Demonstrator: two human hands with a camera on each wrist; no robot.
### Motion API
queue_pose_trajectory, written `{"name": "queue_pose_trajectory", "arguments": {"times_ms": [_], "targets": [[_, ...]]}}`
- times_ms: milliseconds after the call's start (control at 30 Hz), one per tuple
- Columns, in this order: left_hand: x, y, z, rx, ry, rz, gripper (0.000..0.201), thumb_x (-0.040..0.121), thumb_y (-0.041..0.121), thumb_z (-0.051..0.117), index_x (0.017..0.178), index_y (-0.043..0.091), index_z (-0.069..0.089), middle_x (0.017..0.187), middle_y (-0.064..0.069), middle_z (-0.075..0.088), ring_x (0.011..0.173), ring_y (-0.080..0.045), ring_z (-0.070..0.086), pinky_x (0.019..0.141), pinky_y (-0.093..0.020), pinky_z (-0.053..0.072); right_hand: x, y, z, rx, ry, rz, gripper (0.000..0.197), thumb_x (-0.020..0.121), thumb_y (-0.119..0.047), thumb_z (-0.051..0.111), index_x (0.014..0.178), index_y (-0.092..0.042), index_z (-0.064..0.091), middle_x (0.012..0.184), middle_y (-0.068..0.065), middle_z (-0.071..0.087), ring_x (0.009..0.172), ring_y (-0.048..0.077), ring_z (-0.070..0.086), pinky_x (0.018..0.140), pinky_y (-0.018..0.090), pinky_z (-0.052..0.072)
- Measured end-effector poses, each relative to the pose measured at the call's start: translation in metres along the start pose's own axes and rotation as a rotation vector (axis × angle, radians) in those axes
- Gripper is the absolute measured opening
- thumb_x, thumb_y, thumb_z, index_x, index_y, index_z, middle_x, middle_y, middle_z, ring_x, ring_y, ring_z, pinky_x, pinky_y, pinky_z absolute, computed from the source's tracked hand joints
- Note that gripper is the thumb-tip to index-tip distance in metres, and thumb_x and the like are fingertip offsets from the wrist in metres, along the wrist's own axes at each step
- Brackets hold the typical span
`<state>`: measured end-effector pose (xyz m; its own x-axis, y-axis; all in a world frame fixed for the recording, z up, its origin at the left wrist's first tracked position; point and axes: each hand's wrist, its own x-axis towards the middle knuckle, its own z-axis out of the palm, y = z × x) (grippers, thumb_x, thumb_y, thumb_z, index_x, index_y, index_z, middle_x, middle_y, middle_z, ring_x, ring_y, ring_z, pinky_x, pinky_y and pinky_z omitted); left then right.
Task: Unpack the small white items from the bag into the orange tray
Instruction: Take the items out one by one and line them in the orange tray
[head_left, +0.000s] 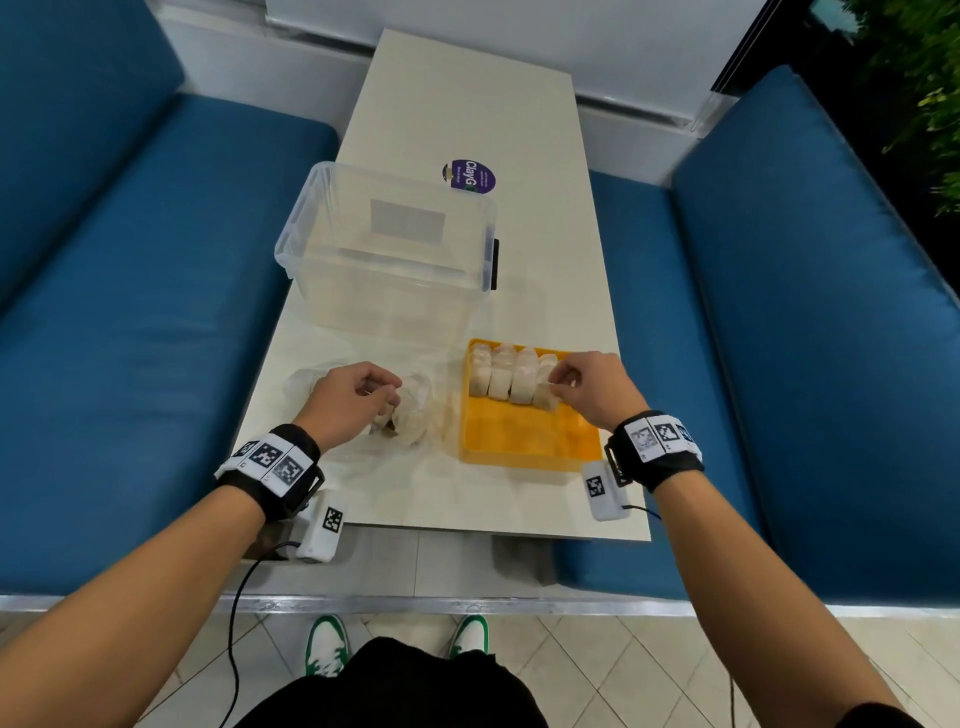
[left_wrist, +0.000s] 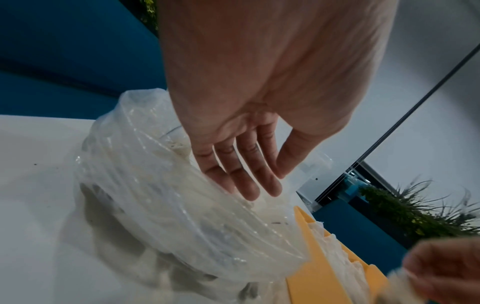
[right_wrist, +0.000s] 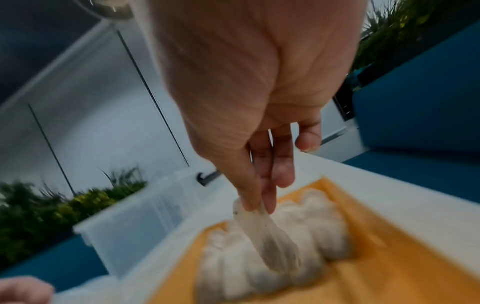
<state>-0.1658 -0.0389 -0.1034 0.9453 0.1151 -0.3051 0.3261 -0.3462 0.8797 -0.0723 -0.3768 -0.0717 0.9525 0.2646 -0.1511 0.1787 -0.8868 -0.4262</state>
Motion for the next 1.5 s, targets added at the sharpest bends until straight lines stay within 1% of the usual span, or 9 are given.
{"name": "queue_pose_trajectory", "arguments": {"times_ms": [167, 300, 433, 600, 767, 967, 1233, 1433, 1500], "targets": [[0.006, -0.01, -0.003, 0.051, 0.015, -0.016, 0.011, 0.095, 0.015, 0.068, 0.1, 0.023, 0.074, 0.096, 0.003, 0.078, 0.095, -0.016, 0.07, 0.072, -0.024, 0.047, 0.005, 0.032, 0.009, -0.22, -0.103, 0.087, 0.008, 0.089, -0.025, 0.073, 0.084, -0.028, 0.069, 0.094, 0.0, 0.067, 0.088, 0.022, 0.065, 0.079, 0.033, 0.055], [0.011, -0.016, -0.005, 0.109, 0.014, -0.024, 0.009, 0.093, 0.017, 0.07, 0.098, 0.023, 0.074, 0.101, 0.002, 0.075, 0.1, -0.015, 0.068, 0.078, -0.022, 0.048, 0.016, 0.037, 0.013, -0.354, -0.05, 0.055, 0.007, 0.088, -0.034, 0.074, 0.086, -0.029, 0.071, 0.103, 0.0, 0.052, 0.096, 0.021, 0.052, 0.086, 0.036, 0.05], [0.014, -0.02, -0.006, 0.143, 0.02, -0.035, 0.01, 0.093, 0.016, 0.07, 0.096, 0.024, 0.075, 0.102, 0.003, 0.075, 0.101, -0.013, 0.066, 0.085, -0.024, 0.049, 0.025, 0.042, 0.015, -0.461, 0.032, 0.055, 0.009, 0.094, -0.03, 0.067, 0.095, -0.025, 0.075, 0.108, 0.006, 0.053, 0.101, 0.025, 0.053, 0.088, 0.037, 0.049], [0.015, -0.024, -0.008, 0.23, 0.03, -0.038, 0.015, 0.095, 0.014, 0.065, 0.098, 0.025, 0.075, 0.102, 0.006, 0.073, 0.1, -0.011, 0.065, 0.093, -0.029, 0.051, 0.033, 0.045, 0.016, -0.428, 0.063, 0.08, 0.009, 0.093, -0.03, 0.068, 0.098, -0.025, 0.075, 0.109, 0.006, 0.053, 0.102, 0.027, 0.054, 0.089, 0.039, 0.049], [0.016, -0.03, -0.005, 0.313, 0.004, -0.035, 0.019, 0.097, 0.011, 0.061, 0.108, 0.021, 0.073, 0.109, 0.005, 0.071, 0.101, -0.011, 0.063, 0.082, -0.015, 0.043, 0.036, 0.047, 0.017, -0.343, 0.079, 0.085, 0.011, 0.093, -0.032, 0.069, 0.1, -0.024, 0.073, 0.108, 0.004, 0.052, 0.102, 0.026, 0.053, 0.089, 0.039, 0.045], [0.017, -0.028, 0.0, 0.402, -0.005, -0.047, 0.028, 0.096, 0.01, 0.064, 0.122, 0.016, 0.07, 0.122, -0.001, 0.069, 0.108, -0.016, 0.061, 0.095, -0.025, 0.045, 0.032, 0.045, 0.011, -0.255, 0.087, 0.099, 0.018, 0.093, -0.025, 0.068, 0.111, -0.024, 0.067, 0.114, 0.004, 0.052, 0.103, 0.025, 0.054, 0.094, 0.041, 0.047], [0.008, -0.017, 0.002, 0.608, -0.017, -0.01, 0.033, 0.094, 0.029, 0.069, 0.122, 0.012, 0.069, 0.122, -0.004, 0.069, 0.112, -0.023, 0.063, 0.098, -0.039, 0.052, 0.024, -0.044, 0.011, 0.03, 0.132, -0.197, 0.009, 0.092, -0.019, 0.067, 0.098, -0.023, 0.072, 0.09, -0.004, 0.054, 0.08, 0.013, 0.054, 0.075, 0.027, 0.045], [0.006, -0.017, -0.002, 0.786, 0.019, 0.017, 0.049, 0.089, 0.041, 0.072, 0.132, 0.019, 0.063, 0.128, -0.001, 0.067, 0.115, -0.024, 0.062, 0.093, -0.04, 0.054, 0.016, -0.129, 0.052, 0.139, -0.08, -0.432, 0.01, 0.089, -0.017, 0.068, 0.097, -0.021, 0.074, 0.089, -0.005, 0.069, 0.067, -0.002, 0.053, 0.07, 0.015, 0.039], [0.007, -0.018, 0.0, 0.77, -0.03, 0.012, 0.056, 0.084, 0.047, 0.078, 0.131, 0.022, 0.061, 0.127, 0.0, 0.065, 0.114, -0.024, 0.062, 0.09, -0.039, 0.054, 0.017, -0.146, 0.074, 0.076, -0.174, -0.433, 0.016, 0.09, -0.02, 0.069, 0.105, -0.018, 0.073, 0.098, -0.001, 0.072, 0.076, 0.004, 0.059, 0.076, 0.022, 0.047]]}}
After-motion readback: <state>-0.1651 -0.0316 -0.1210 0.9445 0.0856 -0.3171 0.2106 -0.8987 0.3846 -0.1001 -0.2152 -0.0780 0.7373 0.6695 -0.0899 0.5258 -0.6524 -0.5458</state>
